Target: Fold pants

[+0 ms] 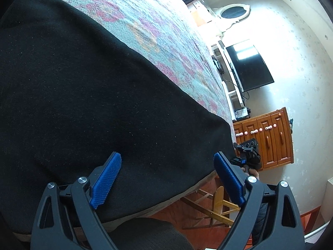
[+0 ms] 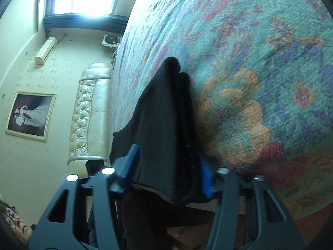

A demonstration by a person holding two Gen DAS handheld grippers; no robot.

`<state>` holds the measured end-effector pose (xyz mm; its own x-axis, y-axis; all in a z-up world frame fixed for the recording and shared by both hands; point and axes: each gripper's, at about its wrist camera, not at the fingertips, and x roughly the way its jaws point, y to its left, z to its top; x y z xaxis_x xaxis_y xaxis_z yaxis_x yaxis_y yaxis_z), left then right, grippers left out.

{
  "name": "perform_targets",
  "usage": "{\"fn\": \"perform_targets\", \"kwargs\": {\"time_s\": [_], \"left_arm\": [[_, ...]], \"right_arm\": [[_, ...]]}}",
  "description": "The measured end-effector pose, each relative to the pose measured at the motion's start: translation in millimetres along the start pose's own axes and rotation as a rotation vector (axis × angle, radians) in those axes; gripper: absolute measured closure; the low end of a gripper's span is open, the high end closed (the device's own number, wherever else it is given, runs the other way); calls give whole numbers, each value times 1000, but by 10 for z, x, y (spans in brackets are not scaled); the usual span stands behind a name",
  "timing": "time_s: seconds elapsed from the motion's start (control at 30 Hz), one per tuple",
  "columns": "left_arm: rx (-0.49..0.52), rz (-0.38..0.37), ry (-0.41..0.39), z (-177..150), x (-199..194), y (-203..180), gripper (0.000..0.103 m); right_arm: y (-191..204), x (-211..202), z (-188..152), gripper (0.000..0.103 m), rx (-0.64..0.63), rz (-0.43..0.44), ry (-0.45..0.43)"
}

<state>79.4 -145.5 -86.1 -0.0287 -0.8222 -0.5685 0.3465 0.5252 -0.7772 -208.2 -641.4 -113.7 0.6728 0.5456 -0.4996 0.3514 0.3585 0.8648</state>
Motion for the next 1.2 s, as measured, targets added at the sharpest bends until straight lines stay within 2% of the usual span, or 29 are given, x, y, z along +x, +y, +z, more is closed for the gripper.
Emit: {"fn": "perform_targets", "kwargs": {"time_s": [0.03, 0.1, 0.3, 0.5, 0.7, 0.87, 1.0, 1.2], "left_arm": [[3, 3, -2, -6, -3, -5, 14], [12, 10, -4, -15, 4, -22, 14], [35, 26, -11, -31, -11, -61, 14], [32, 61, -35, -43, -45, -150, 14], [15, 69, -46, -36, -180, -66, 14], [26, 74, -53, -74, -334, 37, 14], [26, 80, -53, -102, -420, 61, 14], [41, 93, -54, -118, -599, 102, 14]], "right_arm": [[-39, -11, -5, 90, 29, -6, -8], [22, 5, -37, 90, -4, -45, -9], [389, -83, -113, 91, -62, -87, -49], [1045, -125, -197, 91, -147, -120, -90], [1789, 67, -331, 91, -251, -182, -103], [2462, 450, -516, 91, -362, -208, -82], [2869, 959, -697, 91, -443, -233, -22], [3071, 1789, -946, 91, -506, -291, 80]]}}
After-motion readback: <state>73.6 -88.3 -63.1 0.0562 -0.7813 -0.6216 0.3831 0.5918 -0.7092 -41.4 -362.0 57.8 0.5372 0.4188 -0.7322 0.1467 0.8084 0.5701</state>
